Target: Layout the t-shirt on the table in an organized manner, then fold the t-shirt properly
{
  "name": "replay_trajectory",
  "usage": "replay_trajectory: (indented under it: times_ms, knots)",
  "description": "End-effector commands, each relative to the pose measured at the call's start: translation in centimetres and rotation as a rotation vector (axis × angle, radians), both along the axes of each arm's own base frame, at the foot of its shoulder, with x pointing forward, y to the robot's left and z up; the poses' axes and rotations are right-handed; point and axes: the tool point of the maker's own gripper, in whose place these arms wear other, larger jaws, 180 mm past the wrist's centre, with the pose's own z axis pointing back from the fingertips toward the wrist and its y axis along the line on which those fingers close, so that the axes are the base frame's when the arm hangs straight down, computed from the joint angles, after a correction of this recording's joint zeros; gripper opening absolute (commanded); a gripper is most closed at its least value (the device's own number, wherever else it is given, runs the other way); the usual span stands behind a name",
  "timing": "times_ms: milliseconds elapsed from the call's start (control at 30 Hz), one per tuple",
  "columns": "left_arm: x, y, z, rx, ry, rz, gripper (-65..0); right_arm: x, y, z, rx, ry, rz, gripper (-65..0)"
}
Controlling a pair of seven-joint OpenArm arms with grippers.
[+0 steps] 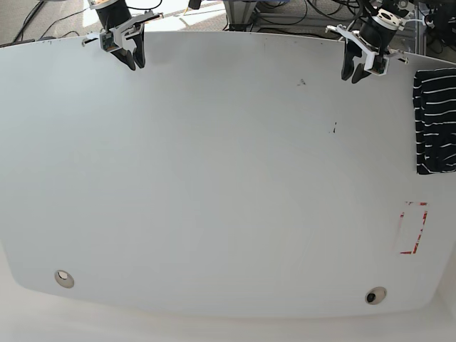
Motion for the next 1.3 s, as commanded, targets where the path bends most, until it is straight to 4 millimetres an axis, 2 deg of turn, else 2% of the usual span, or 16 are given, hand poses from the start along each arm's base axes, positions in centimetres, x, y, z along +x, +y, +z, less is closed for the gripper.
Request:
replay_trajectory:
  times_ms: [0, 233, 433, 500, 633, 733, 833, 1000, 1100, 1267]
  knots:
    - [-1.9, 1.2, 0.3, 0.013, 0.02, 0.033, -54.0, -1.6, -0.5, 1.0, 0.019, 0.006, 0.0, -55.5]
    - [-7.5, 2.0, 0.2, -0.068, 0.123, 0.132, -54.0, -8.6, -0.5, 0.4, 0.071, 0.178, -0.04, -55.5]
    - [-12.1, 2.0, -0.5, -0.084, 0.243, 0.152, -54.0, -13.6, -0.6, -0.1, 0.071, 0.31, -0.053, -55.5]
    - [-14.2, 1.5, -1.7, -0.111, 0.309, 0.163, -54.0, -15.6, -0.9, -0.7, 0.07, 0.366, -0.067, -55.5]
    - [-17.6, 1.2, -4.2, -0.149, 0.418, 0.195, -54.0, -18.3, -1.6, -2.3, 0.07, 0.447, -0.101, -55.5]
    - [-20.5, 0.8, -7.1, -0.174, 0.521, 0.203, -54.0, -20.7, -0.5, -4.3, 0.106, 0.522, -0.114, -55.5]
    - [-21.1, 0.0, -10.1, -0.19, 0.586, 0.157, -54.0, -22.2, 0.5, -6.4, 0.138, 0.58, -0.112, -55.5]
    - [-23.3, -2.0, -13.8, -0.234, 0.704, 0.12, -54.0, -24.4, 0.7, -9.9, 0.156, 0.671, -0.121, -55.5]
    - [-23.0, -2.6, -15.8, -0.251, 0.733, 0.114, -54.0, -25.1, 0.4, -12.3, 0.159, 0.717, -0.15, -55.5]
    - [-21.9, -3.0, -18.9, -0.248, 0.777, 0.096, -54.0, -24.3, 0.1, -15.6, 0.17, 0.751, -0.183, -55.5]
